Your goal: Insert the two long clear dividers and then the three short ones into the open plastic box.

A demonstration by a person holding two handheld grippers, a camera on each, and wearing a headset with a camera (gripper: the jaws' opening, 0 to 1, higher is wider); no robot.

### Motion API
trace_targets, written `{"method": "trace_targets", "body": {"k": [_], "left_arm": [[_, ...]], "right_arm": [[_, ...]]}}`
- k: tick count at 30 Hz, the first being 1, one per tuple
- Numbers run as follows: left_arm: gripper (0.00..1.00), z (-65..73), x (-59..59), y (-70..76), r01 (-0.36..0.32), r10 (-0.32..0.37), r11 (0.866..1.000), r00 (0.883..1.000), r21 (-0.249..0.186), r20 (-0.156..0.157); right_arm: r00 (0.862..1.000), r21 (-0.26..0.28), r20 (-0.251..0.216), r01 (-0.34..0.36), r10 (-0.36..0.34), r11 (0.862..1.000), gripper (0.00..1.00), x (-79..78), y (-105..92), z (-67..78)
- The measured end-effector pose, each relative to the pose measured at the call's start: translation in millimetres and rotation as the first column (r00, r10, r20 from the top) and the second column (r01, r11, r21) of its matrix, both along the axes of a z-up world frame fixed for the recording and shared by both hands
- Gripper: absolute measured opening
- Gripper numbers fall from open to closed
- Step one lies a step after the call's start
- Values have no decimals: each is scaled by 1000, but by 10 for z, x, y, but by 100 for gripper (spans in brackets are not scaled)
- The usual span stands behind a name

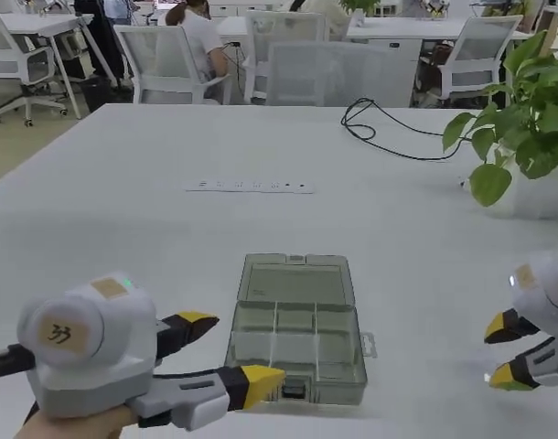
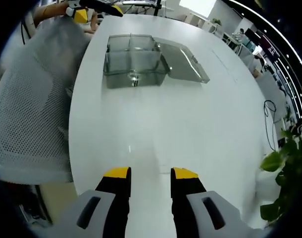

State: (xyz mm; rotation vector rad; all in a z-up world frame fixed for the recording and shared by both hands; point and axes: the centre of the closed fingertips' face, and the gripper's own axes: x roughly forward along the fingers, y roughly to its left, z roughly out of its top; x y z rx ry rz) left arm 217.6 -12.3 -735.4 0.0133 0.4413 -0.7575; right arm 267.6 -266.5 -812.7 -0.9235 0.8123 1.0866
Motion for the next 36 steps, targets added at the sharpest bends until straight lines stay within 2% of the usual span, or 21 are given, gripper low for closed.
{"method": "trace_targets", "body": {"k": [4, 10, 18, 25, 36], "left_arm": [[56, 30, -6, -8, -15, 14, 998, 1000, -61, -17], [47, 42, -25, -19, -38, 32, 990, 998, -134, -48], [39, 37, -47, -40, -41, 27, 983, 997, -177, -78], [32, 38, -74, -72, -28, 9, 981, 995, -191, -97], [24, 77, -65, -151, -8, -23, 970, 992, -242, -126]], "right_arm": [[999, 46, 47, -12, 9, 999, 32, 43, 203, 157], [992, 89, 112, -73, 63, 993, 32, 46, 551, 341], [977, 137, 181, -142, 117, 980, 32, 23, 987, 507], [963, 160, 209, -204, 169, 966, 32, -46, 1297, 574], [932, 193, 254, -309, 257, 931, 32, -203, 1746, 716]]}}
